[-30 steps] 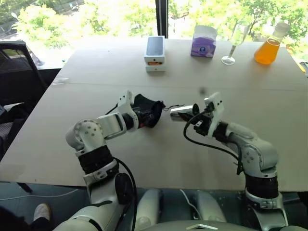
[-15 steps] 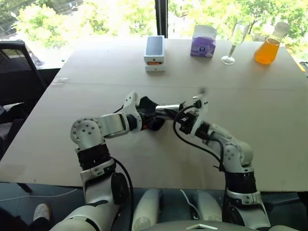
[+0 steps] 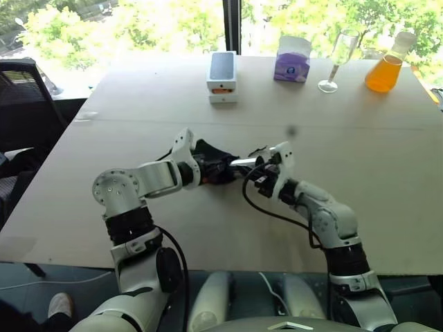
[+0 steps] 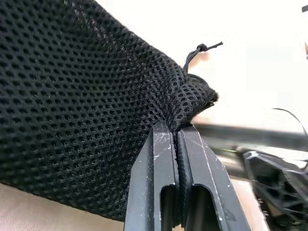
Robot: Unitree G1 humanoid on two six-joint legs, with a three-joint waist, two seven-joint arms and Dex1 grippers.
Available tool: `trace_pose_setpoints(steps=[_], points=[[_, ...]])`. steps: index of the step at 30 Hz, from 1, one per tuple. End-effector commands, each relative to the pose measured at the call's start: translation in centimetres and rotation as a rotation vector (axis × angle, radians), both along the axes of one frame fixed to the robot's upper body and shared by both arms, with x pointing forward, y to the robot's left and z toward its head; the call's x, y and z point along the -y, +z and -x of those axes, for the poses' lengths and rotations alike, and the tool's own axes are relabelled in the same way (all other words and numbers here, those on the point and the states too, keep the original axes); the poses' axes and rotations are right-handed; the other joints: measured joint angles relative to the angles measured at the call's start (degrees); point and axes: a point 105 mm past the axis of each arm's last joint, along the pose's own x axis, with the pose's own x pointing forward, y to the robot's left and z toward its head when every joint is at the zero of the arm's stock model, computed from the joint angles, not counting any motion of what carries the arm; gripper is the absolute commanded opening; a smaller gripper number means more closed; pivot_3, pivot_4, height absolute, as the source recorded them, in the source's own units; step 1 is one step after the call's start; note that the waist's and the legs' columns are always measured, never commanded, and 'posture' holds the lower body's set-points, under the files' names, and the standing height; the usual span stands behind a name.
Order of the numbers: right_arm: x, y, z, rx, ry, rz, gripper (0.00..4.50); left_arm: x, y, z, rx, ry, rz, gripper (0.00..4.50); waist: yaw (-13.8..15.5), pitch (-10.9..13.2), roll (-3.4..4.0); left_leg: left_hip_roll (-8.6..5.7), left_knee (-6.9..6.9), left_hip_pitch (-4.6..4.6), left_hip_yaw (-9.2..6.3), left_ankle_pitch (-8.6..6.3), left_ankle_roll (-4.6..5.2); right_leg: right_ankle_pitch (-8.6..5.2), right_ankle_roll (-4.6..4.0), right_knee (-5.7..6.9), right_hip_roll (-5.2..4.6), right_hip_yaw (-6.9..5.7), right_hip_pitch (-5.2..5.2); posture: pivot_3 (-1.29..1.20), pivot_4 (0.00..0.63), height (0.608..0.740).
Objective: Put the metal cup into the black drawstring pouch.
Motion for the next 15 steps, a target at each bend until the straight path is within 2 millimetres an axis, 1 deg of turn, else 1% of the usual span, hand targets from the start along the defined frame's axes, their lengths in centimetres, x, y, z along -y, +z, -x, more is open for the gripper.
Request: trace_pose_setpoints(steps=[1,4,5,7,9,12,15], points=[[-1.8,0.0,0.4,0.031,0.045,0.023,0.05,2.5,3.5,0.3,0.121,-0.118,0.064,0.0,0.1,0.0,-0.01,0.0,0.0,0.01,0.0,0.0,0.0,0.0,0.0,0.0,0.0,0.0,0.01,0.0,0.15,0.74],[-2.2,-0.1,0.1,0.059,0.026,0.053,0.05,3.7,4.8,0.4,0.155,-0.161,0.084,0.0,-0.2,0.0,0.0,-0.01,0.01,0.01,0.0,0.0,0.0,0.0,0.0,0.0,-0.01,0.0,0.03,0.0,0.15,0.74],[-2.4,-0.1,0.0,0.074,0.028,0.063,0.05,3.9,5.0,0.4,0.158,-0.169,0.078,0.0,-0.1,0.0,-0.01,0.0,0.0,0.01,0.01,0.0,-0.01,0.0,0.0,0.0,0.0,0.02,0.01,0.0,0.15,0.74],[-2.7,0.4,0.0,0.074,0.027,0.027,0.05,4.2,5.2,0.2,0.155,-0.163,0.081,0.0,0.0,0.0,-0.01,0.0,0.0,0.01,0.0,0.0,-0.01,0.0,0.0,0.0,0.01,0.0,0.01,0.0,0.15,0.74],[-3.0,1.3,-0.2,0.07,0.022,-0.042,0.05,4.1,4.9,-0.1,0.136,-0.141,0.085,0.0,0.0,0.0,-0.01,0.0,0.0,0.01,0.0,0.01,-0.01,0.0,0.0,-0.01,0.01,0.0,0.02,0.0,0.15,0.74],[-3.2,3.2,-0.9,0.023,-0.013,-0.204,0.05,3.5,3.9,-0.3,0.092,-0.099,0.093,0.0,-0.1,0.0,-0.01,0.0,-0.01,0.0,0.0,0.0,-0.01,0.0,0.0,-0.02,0.02,0.01,0.01,0.0,0.15,0.74],[-2.8,4.1,-1.9,-0.04,-0.07,-0.33,0.05,2.9,3.9,-0.4,0.086,-0.063,0.114,0.0,0.0,0.0,-0.01,0.03,-0.03,-0.02,-0.01,0.01,-0.02,0.0,0.0,-0.04,0.02,0.01,-0.02,0.0,0.15,0.74]])
